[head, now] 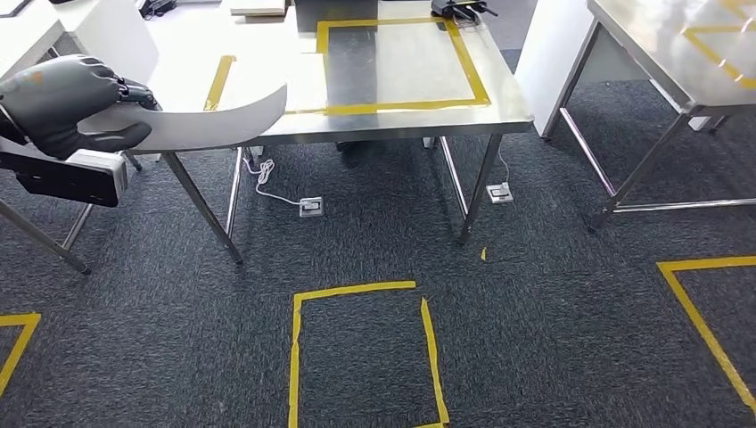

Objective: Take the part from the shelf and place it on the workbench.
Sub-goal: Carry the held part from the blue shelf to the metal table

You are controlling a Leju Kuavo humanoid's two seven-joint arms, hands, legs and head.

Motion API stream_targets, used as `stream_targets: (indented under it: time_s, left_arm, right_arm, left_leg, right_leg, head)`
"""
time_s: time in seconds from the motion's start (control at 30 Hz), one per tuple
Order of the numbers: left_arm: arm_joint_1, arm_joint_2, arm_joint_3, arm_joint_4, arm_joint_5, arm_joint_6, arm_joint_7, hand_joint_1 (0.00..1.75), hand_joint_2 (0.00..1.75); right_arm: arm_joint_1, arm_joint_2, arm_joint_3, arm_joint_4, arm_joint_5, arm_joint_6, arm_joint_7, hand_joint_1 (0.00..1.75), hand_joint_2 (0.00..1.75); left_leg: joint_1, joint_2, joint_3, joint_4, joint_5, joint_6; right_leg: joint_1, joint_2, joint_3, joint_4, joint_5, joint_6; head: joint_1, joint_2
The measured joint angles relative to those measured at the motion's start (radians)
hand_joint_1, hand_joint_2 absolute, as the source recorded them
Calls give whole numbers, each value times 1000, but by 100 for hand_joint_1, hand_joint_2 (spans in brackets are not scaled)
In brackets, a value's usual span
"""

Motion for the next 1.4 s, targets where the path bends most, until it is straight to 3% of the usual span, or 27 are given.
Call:
stream_targets:
  time_s: [0.07,0.1,0.2,0.23,0.27,0.37,0.43,0.5,0.57,0.63,0.7,0.77,0.83,0.87,0.93,1.0,1.07,1.13,1.17,1.23,1.3,1.33,1.37,1.4]
  left_arm:
    - [-12,-16,6,6,-4,-6,-3,175,175]
    - [-20,-24,9,9,-4,-8,-3,175,175]
    - [-27,-44,13,18,-5,-11,-3,175,175]
    - [-24,-47,13,21,-5,-12,-4,175,175]
    - [-22,-49,13,22,-6,-12,-6,175,175]
    - [-19,-50,13,23,-6,-12,-10,175,175]
    - [-19,-50,13,23,-6,-12,-11,175,175]
    - [-20,-50,14,24,-6,-12,-13,175,175]
    - [-23,-45,17,28,-8,-16,-18,175,175]
    - [-30,-39,19,33,-8,-20,-22,175,175]
    - [-40,-37,19,37,-5,-22,-27,175,175]
    - [-45,-36,19,43,-3,-25,-29,175,175]
    - [-48,-36,18,49,-1,-29,-28,175,175]
    - [-50,-34,18,51,2,-30,-26,175,175]
    - [-59,-27,17,52,12,-34,-19,175,175]
    - [-65,-13,16,52,24,-38,-10,175,175]
    - [-65,0,15,49,32,-40,-1,175,175]
    - [-66,6,15,45,35,-39,5,175,175]
    - [-66,7,15,44,36,-38,8,175,175]
    - [-64,6,14,44,37,-36,8,175,175]
    - [-58,6,11,44,37,-32,8,175,175]
    - [-54,6,10,45,37,-29,8,175,175]
    - [-50,6,9,45,36,-26,8,175,175]
    - [-47,8,9,45,36,-23,7,175,175]
  right_arm:
    - [-1,1,0,-1,-4,-3,6,0,0]
    - [-3,2,0,-2,-6,-4,7,0,0]
    - [-6,6,-1,-3,-8,-6,5,0,0]
    - [-4,6,-1,-3,-7,-6,5,0,0]
    - [-2,7,-1,-3,-7,-6,5,0,0]
    - [1,8,-1,-3,-5,-6,6,0,0]
    - [2,8,-1,-3,-4,-6,6,0,0]
    - [4,7,-1,-3,-4,-5,6,0,0]
    - [8,7,-1,-3,-1,-1,8,0,0]
    - [8,6,-1,-3,2,1,13,0,0]
    - [5,5,-1,-3,2,0,16,0,0]
    - [5,5,-1,-3,1,-2,16,0,0]
    - [6,6,-1,-3,0,-2,16,0,0]
    - [7,6,-1,-3,1,-2,16,0,0]
    - [6,7,-1,-3,4,-2,16,0,0]
    - [4,7,-1,-3,6,-1,16,0,0]
    - [2,8,-1,-3,7,0,20,0,0]
    - [-2,8,-1,-3,7,1,27,0,0]
    - [-4,8,-1,-4,7,1,28,0,0]
    - [-9,9,-1,-4,7,1,28,0,0]
    - [-9,9,-1,-4,7,1,28,0,0]
    - [-7,9,-1,-4,7,1,28,0,0]
    - [-6,9,-1,-4,7,1,28,0,0]
    - [-3,9,-1,-4,6,1,28,0,0]
  left_leg:
    - [2,-2,12,-1,-1,15]
    - [2,-4,18,-1,-5,20]
    - [-3,-6,32,-1,-23,30]
    - [-6,-7,40,-1,-30,31]
    - [-8,-7,50,-1,-39,31]
    - [-12,-8,69,0,-53,30]
    - [-12,-8,70,0,-54,30]
    - [-13,-7,79,-1,-61,28]
    - [-16,-8,96,3,-80,15]
    - [-17,-9,93,41,-91,-3]
    - [-13,-6,37,141,-106,-16]
    - [-8,-3,-46,252,-153,-25]
    - [-4,-2,-90,274,-175,-27]
    - [-4,-1,-90,239,-154,-27]
    - [-4,0,-62,107,-52,-23]
    - [-7,1,-37,17,20,-13]
    - [-8,0,-26,0,27,2]
    - [-4,-3,-11,-6,26,14]
    - [-2,-3,-3,-7,22,19]
    - [-1,-5,9,-8,10,26]
    - [-1,-8,22,-8,-6,27]
    - [-1,-9,32,-7,-15,26]
    - [-1,-9,44,-6,-26,25]
    - [-1,-9,58,-5,-37,22]
  right_leg:
    - [-1,0,-15,40,-11,10]
    - [-3,0,-40,84,-25,15]
    - [-2,0,-165,266,-86,19]
    - [-2,0,-194,291,-89,16]
    - [-1,0,-204,278,-71,13]
    - [1,0,-194,204,-15,6]
    - [1,0,-191,195,-9,6]
    - [4,0,-170,130,37,-2]
    - [10,-1,-133,35,84,-18]
    - [11,-1,-100,-9,88,-34]
    - [7,-1,-79,-13,76,-44]
    - [5,0,-62,-13,59,-46]
    - [4,1,-39,-13,39,-43]
    - [3,2,-24,-13,28,-42]
    - [3,3,3,-11,5,-37]
    - [5,6,18,-11,-17,-27]
    - [8,7,26,-5,-25,-16]
    - [8,5,16,31,-20,-8]
    - [8,4,-9,72,-19,-3]
    - [5,2,-94,194,-48,6]
    - [4,2,-171,275,-104,11]
    - [4,2,-190,275,-114,11]
    - [4,2,-193,244,-100,11]
    - [4,2,-183,185,-58,9]
  head:
    - [1,0]
    - [1,0]
    - [3,0]
    - [3,0]
    - [3,0]
    - [2,0]
    - [2,0]
    - [2,0]
    - [2,0]
    - [0,0]
    - [-1,0]
    - [-2,0]
    - [-2,0]
    - [-2,0]
    - [-2,0]
    - [-2,0]
    - [0,0]
    - [2,0]
    - [2,0]
    - [3,0]
    - [4,0]
    - [4,0]
    - [4,0]
    - [4,0]
